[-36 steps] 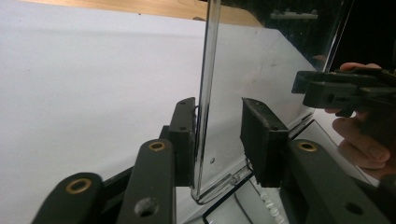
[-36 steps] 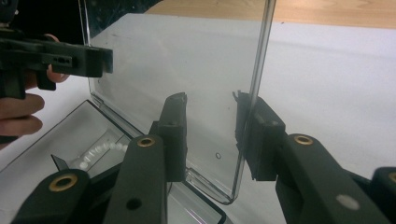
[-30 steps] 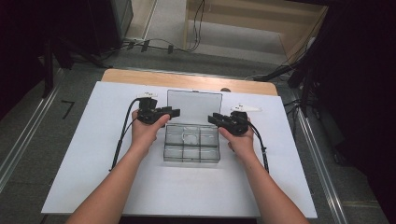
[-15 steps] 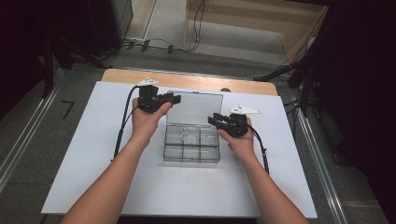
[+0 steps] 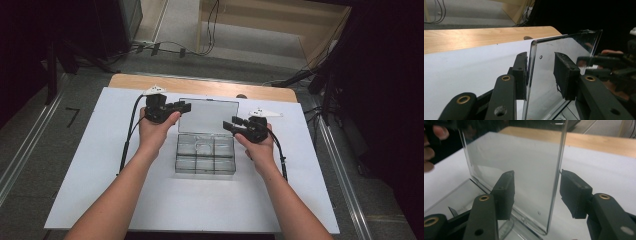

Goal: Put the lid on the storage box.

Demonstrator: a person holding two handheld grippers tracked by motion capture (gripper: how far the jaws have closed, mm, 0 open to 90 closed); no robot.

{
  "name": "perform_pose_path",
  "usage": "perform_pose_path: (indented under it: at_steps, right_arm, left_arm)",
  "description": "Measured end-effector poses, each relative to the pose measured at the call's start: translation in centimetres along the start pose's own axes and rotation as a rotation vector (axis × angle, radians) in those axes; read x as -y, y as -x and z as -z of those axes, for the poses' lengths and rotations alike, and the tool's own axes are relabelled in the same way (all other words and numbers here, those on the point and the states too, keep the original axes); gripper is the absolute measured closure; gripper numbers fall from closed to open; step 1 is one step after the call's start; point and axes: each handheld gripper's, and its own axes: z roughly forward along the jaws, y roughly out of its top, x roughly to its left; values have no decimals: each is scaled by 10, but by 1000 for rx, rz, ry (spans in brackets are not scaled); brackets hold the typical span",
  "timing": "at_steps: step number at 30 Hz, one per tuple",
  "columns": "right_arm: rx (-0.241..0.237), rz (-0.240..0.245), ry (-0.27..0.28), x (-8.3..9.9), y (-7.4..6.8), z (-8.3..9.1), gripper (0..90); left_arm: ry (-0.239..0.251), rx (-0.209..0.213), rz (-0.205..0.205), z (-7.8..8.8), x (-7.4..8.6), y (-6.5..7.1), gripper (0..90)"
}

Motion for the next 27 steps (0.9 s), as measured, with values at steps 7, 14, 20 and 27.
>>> perform_pose_path:
  at_steps: [7, 14, 20, 27]
  right_arm:
    - [5, -6, 37, -28, -9, 15, 475]
    - [23, -2, 34, -39, -14, 19, 523]
    - [25, 2, 47, -37, -17, 23, 590]
    - [19, 16, 71, -29, -21, 30, 606]
  left_arm:
    - [12, 24, 7, 5, 3, 1, 637]
    - [18, 39, 6, 10, 7, 4, 634]
    - [22, 59, 4, 15, 10, 6, 623]
    - [32, 69, 8, 19, 15, 10, 605]
